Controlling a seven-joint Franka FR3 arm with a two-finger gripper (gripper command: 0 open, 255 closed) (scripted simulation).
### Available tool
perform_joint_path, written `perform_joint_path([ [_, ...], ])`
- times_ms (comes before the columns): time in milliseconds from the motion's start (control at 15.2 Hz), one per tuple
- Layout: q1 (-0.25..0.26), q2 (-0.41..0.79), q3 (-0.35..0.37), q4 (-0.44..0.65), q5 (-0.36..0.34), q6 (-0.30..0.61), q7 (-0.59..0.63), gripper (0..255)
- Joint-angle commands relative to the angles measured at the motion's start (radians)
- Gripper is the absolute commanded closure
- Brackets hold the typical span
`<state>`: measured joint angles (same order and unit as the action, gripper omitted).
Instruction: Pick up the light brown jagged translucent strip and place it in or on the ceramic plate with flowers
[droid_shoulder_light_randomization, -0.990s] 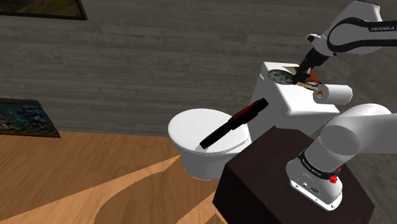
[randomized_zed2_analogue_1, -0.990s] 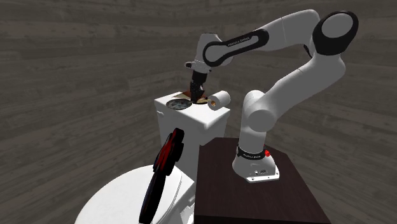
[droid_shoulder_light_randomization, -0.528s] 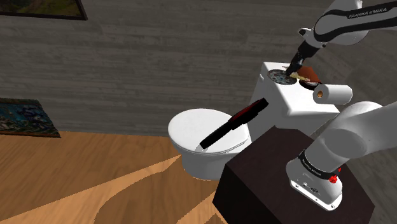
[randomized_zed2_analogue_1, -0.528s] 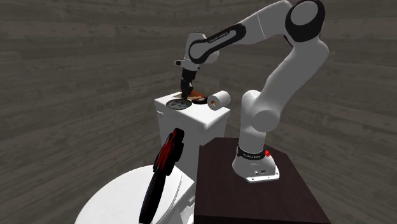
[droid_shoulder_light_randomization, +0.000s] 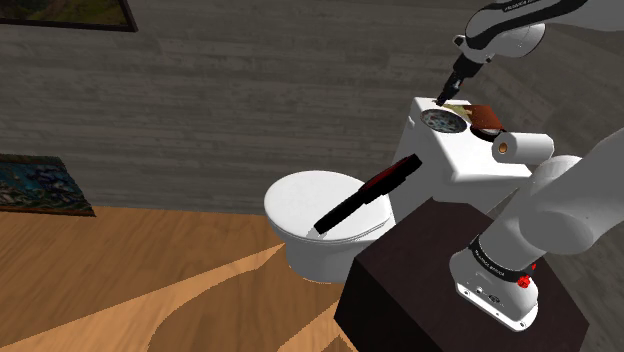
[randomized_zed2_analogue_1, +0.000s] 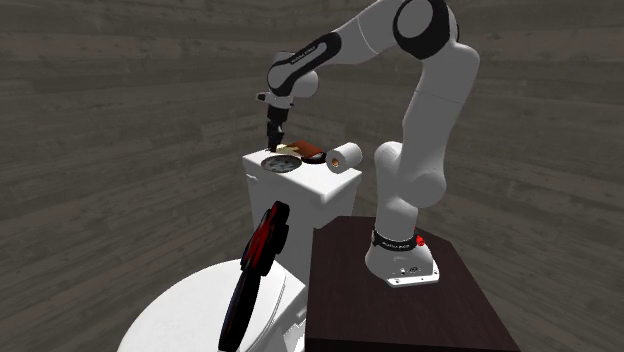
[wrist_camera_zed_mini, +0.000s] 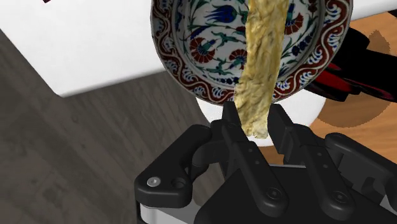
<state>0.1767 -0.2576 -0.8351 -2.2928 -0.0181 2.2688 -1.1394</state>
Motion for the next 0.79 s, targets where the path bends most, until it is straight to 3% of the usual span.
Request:
perform_joint_path([
  [0, 0.012, 0.029, -0.018, -0.003, 0.025, 0.025, -0.023, 255],
  [726, 0.059, 0.143, -0.08, -0.074, 0.156, 0.169, -0.137, 255],
])
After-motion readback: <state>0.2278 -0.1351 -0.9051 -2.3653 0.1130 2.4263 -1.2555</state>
